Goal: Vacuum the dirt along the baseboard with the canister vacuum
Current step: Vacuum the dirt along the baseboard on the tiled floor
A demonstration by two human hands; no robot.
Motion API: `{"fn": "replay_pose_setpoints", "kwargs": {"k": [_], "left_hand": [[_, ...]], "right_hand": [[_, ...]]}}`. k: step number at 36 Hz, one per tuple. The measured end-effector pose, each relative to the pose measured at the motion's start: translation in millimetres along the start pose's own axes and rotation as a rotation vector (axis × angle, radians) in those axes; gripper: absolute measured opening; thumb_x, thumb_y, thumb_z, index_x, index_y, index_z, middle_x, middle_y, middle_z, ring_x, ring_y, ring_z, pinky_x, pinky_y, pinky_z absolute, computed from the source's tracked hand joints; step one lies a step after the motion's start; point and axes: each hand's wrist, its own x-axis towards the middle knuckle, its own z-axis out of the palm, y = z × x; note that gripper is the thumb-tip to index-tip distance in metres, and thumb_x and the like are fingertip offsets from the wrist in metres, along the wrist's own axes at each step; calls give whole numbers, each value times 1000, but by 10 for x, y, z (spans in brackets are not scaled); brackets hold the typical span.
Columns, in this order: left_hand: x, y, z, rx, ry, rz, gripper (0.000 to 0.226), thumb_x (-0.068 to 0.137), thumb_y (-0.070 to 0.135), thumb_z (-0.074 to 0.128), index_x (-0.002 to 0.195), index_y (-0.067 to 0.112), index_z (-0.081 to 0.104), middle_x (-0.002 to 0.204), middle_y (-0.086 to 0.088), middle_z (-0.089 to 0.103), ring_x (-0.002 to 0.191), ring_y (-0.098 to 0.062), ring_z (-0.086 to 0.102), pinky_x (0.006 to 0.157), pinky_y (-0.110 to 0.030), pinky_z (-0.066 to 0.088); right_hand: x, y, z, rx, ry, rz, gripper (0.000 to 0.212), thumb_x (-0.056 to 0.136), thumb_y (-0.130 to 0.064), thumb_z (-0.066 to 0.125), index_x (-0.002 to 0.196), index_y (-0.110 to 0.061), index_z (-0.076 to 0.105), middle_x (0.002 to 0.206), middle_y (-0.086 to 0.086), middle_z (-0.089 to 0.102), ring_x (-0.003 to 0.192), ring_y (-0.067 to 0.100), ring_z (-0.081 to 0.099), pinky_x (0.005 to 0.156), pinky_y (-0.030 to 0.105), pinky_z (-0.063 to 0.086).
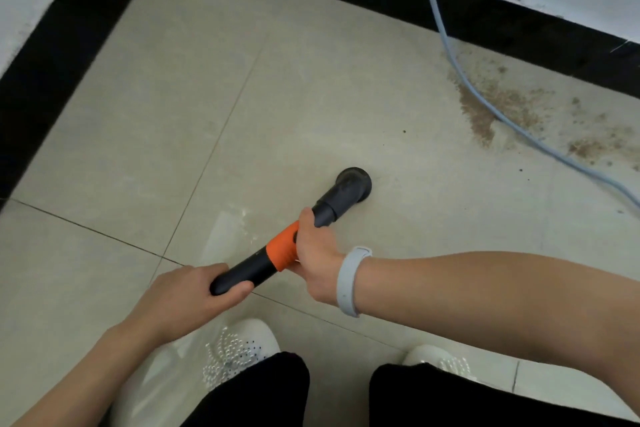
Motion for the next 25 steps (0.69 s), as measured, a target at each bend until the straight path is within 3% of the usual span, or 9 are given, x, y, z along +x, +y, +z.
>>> {"fn": "replay_pose_setpoints", "kwargs": {"k": [2, 6, 8, 11, 14, 16, 19, 25], "left_hand": [[34, 161, -31, 67, -26, 38, 61, 73, 82, 31, 82, 26, 54, 65, 4, 59, 64, -5, 55, 56, -21, 36], [145, 490, -68, 182, -22, 163, 49, 84, 75, 37, 86, 27, 52, 66, 6, 53, 62, -5, 48, 55, -18, 32], [207, 578, -88, 186, 4, 186, 48, 83, 76, 34, 80, 29, 47, 65, 7, 51, 63, -6, 47, 55, -20, 31], [244, 569, -145, 151, 72, 149, 56, 74, 84, 22, 73, 31, 40, 63, 8, 52, 65, -11, 50, 55, -23, 30], [177, 368, -159, 87, 178, 66, 72, 64, 92, 14, 75, 29, 47, 62, 7, 56, 67, -14, 56, 56, -27, 36], [114, 202, -170, 12, 217, -19, 64, 73, 85, 26, 72, 26, 49, 61, 5, 58, 67, -17, 59, 57, -29, 39], [39, 59, -202, -45, 235, -106, 49, 85, 69, 42, 68, 24, 51, 56, 2, 59, 62, -16, 59, 57, -29, 40], [205, 333, -151, 13, 155, -17, 49, 82, 73, 41, 68, 28, 52, 60, 5, 59, 64, -11, 58, 55, -27, 36]], "right_hand": [[-33, 14, -189, 32, 43, -5, 50, 102, -44, 34, 128, -3, 47, 114, 13, 59, 109, 30, 59, 102, 46, 45], [-94, 7, -581, 136, 51, 5, 33, 103, -39, 35, 116, -10, 45, 95, 9, 57, 80, 20, 59, 92, 45, 53], [-59, -64, -655, 201, 77, -3, 32, 103, -37, 36, 118, -10, 44, 99, 11, 55, 86, 25, 59, 87, 45, 54], [59, -224, -538, 193, 113, -75, 42, 102, -38, 37, 128, -6, 45, 110, 11, 53, 109, 32, 59, 94, 50, 51], [111, -307, -248, 112, 12, -120, 47, 101, -42, 36, 129, -6, 46, 114, 11, 54, 110, 30, 58, 94, 50, 52], [120, -306, -7, 41, -56, -131, 55, 99, -49, 36, 129, -4, 47, 117, 11, 56, 114, 32, 57, 98, 49, 49], [181, -256, 217, -41, -116, -116, 65, 88, -61, 34, 127, -11, 49, 103, 4, 58, 109, 31, 58, 98, 48, 48], [165, -258, -231, 42, -35, -118, 35, 98, -48, 38, 99, -14, 46, 99, 6, 58, 101, 28, 60, 95, 46, 51]]}}
